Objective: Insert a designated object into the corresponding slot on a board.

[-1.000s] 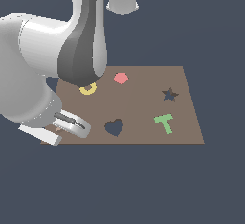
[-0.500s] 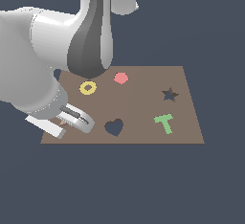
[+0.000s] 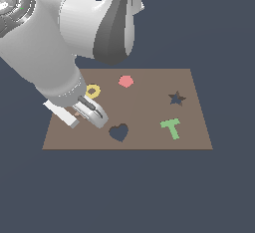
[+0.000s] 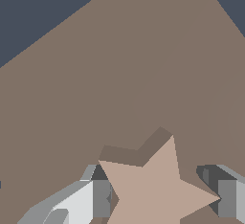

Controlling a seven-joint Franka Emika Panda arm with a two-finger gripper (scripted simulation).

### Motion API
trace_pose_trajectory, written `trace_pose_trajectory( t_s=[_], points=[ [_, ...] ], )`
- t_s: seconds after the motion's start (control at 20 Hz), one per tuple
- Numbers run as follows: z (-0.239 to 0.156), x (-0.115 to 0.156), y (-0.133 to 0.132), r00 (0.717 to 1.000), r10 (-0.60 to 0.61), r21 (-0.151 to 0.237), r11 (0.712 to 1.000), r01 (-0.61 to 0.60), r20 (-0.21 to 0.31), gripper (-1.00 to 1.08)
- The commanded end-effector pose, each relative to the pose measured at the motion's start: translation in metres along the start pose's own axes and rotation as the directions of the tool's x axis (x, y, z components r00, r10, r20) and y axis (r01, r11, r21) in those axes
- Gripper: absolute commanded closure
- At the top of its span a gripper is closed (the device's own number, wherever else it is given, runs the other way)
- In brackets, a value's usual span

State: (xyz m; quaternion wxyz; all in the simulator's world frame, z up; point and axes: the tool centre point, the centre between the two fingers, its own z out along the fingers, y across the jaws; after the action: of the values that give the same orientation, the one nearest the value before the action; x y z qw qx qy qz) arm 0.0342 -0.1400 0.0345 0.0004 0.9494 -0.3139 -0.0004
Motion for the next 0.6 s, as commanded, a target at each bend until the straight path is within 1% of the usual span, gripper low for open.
trace_pose_trajectory(
  t_s=[0.0, 0.25, 0.4, 0.55],
  points=[
    [-0.001, -0.017, -0.002, 0.998, 0.060, 0.000, 0.998, -0.060, 0.000, 1.08],
    [-0.001, -0.055, -0.011, 0.980, 0.197, 0.000, 0.980, -0.197, 0.000, 1.08],
    [-0.002, -0.077, -0.019, 0.960, 0.281, 0.000, 0.960, -0.281, 0.000, 1.08],
    [-0.002, -0.099, -0.029, 0.933, 0.361, 0.000, 0.933, -0.361, 0.000, 1.08]
  ],
)
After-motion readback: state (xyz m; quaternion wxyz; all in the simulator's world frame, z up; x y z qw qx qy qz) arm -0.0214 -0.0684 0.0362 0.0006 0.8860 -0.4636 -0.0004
